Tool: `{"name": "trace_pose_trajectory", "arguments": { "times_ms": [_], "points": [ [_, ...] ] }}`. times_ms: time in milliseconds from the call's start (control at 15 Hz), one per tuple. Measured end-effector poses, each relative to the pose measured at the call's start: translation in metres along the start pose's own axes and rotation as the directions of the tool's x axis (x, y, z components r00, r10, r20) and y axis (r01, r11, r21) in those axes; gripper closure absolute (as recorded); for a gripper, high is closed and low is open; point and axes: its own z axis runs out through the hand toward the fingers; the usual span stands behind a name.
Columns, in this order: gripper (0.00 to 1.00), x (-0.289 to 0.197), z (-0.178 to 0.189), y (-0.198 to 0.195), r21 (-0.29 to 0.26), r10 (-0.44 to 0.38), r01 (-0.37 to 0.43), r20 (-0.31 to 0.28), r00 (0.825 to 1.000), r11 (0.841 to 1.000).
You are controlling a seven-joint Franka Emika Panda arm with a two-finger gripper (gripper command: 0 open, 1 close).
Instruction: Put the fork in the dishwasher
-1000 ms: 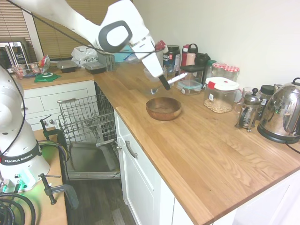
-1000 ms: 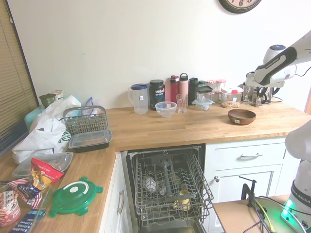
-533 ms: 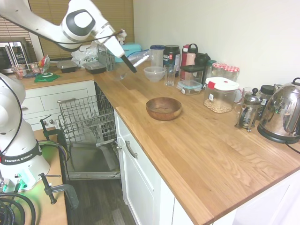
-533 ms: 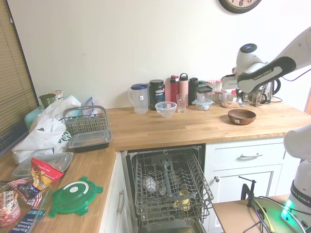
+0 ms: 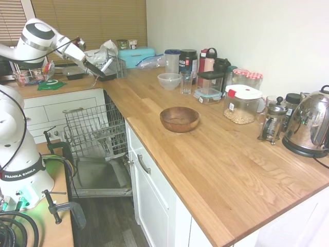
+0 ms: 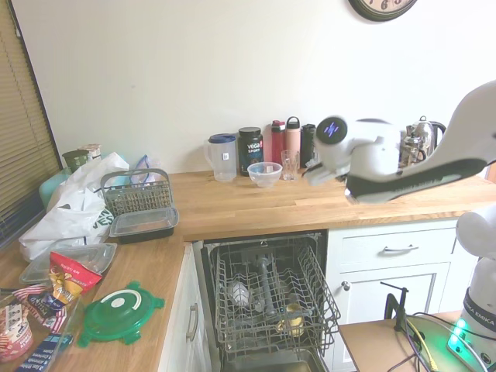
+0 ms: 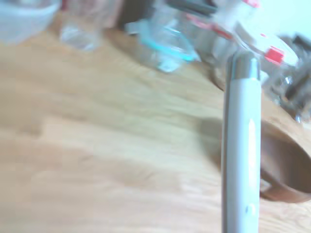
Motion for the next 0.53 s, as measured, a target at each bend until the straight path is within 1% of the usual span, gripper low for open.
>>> {"name": "trace_pose_trajectory", "arguments": {
  "times_ms": [133, 267, 400, 533],
  "points": [
    [1.0, -0.034, -0.007, -0.027, -0.006, -0.08, 0.08, -0.021, 0.997, 0.997],
    [1.0, -0.07, -0.009, -0.045, -0.021, -0.161, 0.16, -0.025, 0.987, 0.987],
    [1.0, -0.114, -0.009, -0.05, -0.033, -0.24, 0.239, -0.032, 0.97, 0.97],
    [1.0, -0.157, -0.004, -0.042, -0.05, -0.319, 0.317, -0.034, 0.947, 0.947]
  ]
}}
